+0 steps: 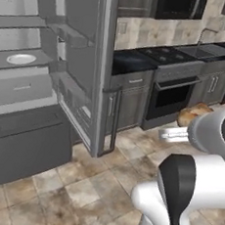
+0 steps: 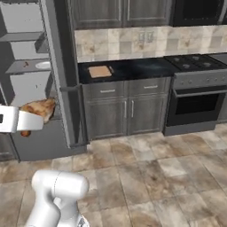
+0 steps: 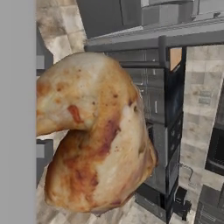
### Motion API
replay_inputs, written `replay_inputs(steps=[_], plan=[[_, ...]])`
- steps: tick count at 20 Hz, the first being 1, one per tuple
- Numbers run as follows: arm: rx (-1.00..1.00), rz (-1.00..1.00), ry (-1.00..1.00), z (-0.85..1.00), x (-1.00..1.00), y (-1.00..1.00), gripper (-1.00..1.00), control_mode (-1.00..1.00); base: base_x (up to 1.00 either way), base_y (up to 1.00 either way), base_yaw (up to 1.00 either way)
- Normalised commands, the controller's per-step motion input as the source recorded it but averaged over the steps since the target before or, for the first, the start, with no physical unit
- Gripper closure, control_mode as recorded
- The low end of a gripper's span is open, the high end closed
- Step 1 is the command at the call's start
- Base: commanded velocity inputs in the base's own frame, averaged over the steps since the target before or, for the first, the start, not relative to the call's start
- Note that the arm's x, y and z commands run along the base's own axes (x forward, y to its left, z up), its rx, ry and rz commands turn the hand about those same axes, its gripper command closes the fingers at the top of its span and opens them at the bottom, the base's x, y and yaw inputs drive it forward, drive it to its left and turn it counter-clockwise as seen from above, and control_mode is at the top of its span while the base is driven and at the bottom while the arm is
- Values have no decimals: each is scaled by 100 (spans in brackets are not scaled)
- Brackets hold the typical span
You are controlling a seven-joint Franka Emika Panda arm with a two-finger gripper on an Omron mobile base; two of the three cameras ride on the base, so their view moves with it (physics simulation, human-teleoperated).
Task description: Retrieve the chicken drumstick from the fridge and place it on the cutting board.
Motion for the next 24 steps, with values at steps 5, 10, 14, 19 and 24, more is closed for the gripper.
replay_inputs(steps=[5,10,14,19,24], plan=[[0,0,0,0,0,0,100,100,97,-100,-14],[0,0,0,0,0,0,100,100,100,-93,-3],[0,0,0,0,0,0,100,100,100,-76,4],[0,0,0,0,0,0,100,100,100,-30,13],[0,0,0,0,0,0,100,100,100,14,32]])
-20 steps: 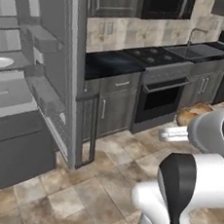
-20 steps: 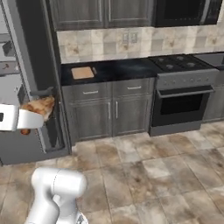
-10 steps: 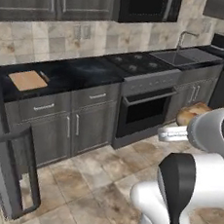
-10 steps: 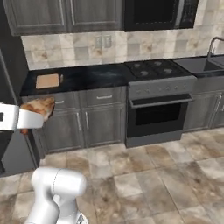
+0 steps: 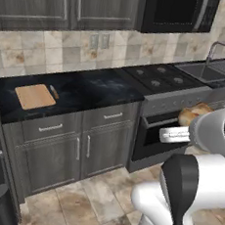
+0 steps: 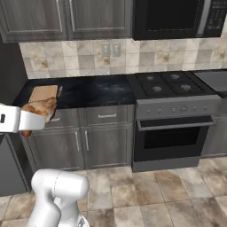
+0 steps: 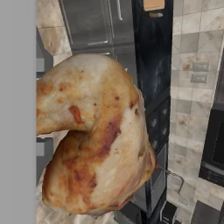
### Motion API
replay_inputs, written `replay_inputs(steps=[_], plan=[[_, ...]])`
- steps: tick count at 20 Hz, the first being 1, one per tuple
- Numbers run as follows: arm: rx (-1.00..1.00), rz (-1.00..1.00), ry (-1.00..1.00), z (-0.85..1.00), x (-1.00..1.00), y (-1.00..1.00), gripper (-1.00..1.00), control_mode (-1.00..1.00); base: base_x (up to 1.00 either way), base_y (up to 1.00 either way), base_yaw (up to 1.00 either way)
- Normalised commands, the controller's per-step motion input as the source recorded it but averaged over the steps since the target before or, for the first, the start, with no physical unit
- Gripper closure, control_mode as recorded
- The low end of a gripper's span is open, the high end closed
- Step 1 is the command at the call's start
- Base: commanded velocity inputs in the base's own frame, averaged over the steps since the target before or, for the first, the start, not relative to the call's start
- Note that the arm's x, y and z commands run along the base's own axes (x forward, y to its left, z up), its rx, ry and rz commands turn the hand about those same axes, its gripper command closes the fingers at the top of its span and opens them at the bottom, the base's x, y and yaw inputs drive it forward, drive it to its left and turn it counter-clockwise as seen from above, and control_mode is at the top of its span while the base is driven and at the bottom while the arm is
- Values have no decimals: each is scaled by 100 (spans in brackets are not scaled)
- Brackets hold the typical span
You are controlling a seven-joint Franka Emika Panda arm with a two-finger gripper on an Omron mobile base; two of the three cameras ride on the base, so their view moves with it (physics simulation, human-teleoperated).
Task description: Retrieve the chicken drumstick from the fridge and place it on the cutting board.
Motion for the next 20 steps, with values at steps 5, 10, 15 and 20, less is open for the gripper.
replay_inputs(steps=[5,10,15,20], plan=[[0,0,0,0,0,0,100,100,97,71,36],[0,0,0,0,0,0,100,100,90,59,34],[0,0,0,0,0,0,100,100,82,11,29],[0,0,0,0,0,0,100,100,31,-26,33]])
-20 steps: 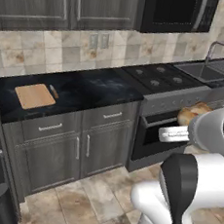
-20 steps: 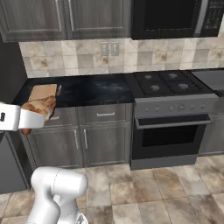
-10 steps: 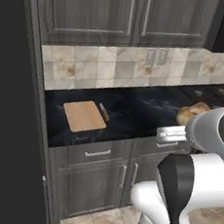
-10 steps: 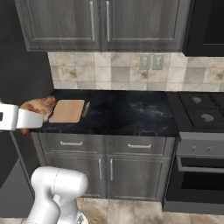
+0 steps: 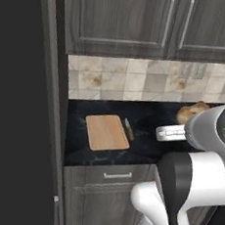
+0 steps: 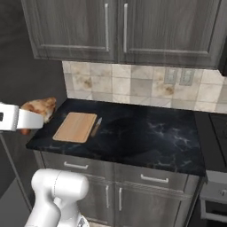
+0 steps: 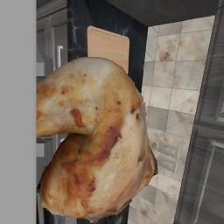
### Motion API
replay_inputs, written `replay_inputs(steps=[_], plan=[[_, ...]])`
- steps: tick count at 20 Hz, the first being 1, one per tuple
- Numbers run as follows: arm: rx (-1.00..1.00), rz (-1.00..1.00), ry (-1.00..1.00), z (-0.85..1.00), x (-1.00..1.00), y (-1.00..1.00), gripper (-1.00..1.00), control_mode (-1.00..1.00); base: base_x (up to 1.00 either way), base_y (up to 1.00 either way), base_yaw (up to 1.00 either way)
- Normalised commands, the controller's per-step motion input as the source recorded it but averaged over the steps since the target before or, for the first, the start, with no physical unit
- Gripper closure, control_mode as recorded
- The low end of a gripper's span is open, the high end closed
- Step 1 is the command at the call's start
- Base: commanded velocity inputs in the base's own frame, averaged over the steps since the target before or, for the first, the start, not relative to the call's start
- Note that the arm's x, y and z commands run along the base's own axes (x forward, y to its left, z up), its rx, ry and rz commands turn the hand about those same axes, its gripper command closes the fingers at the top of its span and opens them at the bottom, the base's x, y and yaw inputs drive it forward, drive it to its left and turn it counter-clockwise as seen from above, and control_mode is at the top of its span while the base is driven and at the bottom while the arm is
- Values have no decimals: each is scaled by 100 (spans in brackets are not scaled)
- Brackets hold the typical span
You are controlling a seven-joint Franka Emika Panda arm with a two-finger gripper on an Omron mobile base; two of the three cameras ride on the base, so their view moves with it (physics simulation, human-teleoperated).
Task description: Retrieve the chicken drumstick from the fridge and place it on the cutting board.
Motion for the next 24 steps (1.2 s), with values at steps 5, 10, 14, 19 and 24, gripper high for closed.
replay_inputs(steps=[5,10,14,19,24], plan=[[0,0,0,0,0,0,100,100,2,-30,19],[0,0,0,0,0,0,100,100,18,-2,11],[7,10,4,-1,34,-1,100,-100,28,-5,9],[21,24,23,-13,81,0,100,-100,0,0,0],[22,27,31,-24,65,-1,100,-100,0,0,0]])
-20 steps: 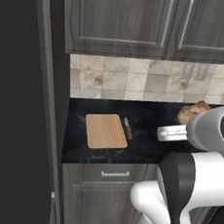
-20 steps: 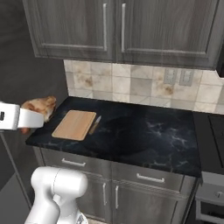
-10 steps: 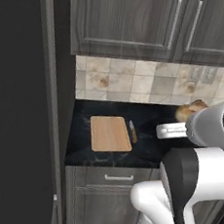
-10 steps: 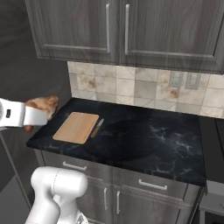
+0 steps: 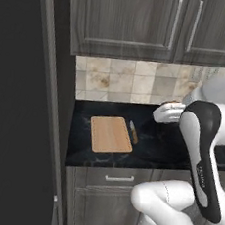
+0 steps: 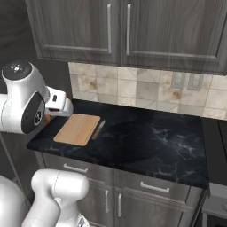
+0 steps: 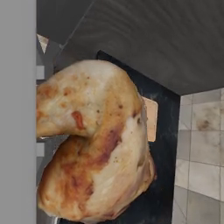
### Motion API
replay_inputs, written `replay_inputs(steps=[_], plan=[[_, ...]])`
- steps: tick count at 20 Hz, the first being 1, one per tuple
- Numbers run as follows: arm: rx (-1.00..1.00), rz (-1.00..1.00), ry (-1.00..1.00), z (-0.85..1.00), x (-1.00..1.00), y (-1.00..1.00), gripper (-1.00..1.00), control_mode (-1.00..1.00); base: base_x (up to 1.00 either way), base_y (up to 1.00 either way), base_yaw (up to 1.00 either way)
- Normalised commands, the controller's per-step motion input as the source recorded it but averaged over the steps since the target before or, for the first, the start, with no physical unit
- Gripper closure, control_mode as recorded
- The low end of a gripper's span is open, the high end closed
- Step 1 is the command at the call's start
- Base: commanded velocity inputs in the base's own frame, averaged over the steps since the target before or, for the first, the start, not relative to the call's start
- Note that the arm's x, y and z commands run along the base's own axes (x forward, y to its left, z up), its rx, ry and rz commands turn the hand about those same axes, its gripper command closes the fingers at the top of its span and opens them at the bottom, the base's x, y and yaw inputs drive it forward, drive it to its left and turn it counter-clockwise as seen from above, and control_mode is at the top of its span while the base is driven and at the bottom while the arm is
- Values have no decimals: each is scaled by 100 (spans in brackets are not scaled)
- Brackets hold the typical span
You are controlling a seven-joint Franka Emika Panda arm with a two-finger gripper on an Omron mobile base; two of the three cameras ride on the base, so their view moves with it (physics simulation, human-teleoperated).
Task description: Retrieve the chicken drumstick from the fridge and place it on the cutting board.
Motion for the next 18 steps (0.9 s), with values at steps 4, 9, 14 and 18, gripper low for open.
replay_inputs(steps=[4,9,14,18], plan=[[9,22,26,-41,38,1,100,-100,0,0,0],[0,15,22,-66,29,20,100,-100,0,0,0],[0,10,12,-62,30,23,100,-100,0,0,0],[0,5,0,-48,48,31,100,-100,0,0,0]])
